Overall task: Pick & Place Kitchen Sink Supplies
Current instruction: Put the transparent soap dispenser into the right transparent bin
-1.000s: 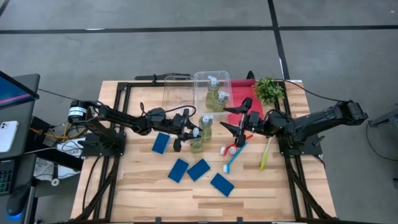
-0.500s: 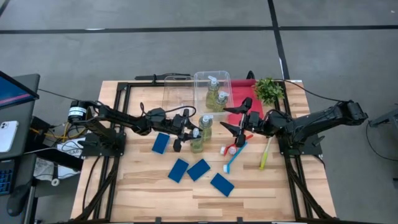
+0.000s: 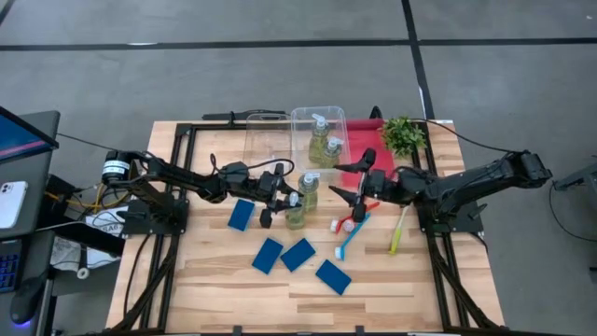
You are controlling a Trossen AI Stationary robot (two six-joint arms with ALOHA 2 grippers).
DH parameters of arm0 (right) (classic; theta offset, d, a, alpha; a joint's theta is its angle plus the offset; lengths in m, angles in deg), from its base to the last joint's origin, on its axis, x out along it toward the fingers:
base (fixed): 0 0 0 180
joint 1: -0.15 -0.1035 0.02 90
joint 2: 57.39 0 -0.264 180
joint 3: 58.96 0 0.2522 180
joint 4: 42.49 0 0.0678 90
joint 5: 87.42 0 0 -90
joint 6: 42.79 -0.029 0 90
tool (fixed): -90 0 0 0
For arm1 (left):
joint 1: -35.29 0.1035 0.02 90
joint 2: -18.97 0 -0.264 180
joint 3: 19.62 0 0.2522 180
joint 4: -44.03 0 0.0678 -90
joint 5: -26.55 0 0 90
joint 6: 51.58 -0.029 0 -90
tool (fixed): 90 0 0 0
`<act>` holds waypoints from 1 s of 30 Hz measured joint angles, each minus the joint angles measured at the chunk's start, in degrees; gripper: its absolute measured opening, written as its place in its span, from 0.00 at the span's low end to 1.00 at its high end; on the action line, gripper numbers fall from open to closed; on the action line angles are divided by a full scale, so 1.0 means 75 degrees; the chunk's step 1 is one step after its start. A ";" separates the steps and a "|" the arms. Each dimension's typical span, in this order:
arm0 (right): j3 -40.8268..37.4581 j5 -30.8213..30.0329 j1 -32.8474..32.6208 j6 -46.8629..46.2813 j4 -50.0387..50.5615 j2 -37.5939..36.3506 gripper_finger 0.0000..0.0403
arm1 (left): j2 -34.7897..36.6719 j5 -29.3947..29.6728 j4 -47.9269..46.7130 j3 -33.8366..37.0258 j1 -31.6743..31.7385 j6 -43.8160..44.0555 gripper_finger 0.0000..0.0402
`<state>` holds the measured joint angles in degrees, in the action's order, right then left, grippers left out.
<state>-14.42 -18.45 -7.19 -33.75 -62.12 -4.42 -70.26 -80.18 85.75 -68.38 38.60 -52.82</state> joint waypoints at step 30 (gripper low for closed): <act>0.0000 -0.0001 0.0000 0.0204 0.1394 0.0000 0.64 | 0.0236 0.0045 -0.0157 0.0038 -0.0145 0.0024 0.31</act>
<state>-14.42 -18.46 -7.19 -32.22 -51.67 -4.42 -68.50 -79.84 84.57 -68.10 37.51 -52.63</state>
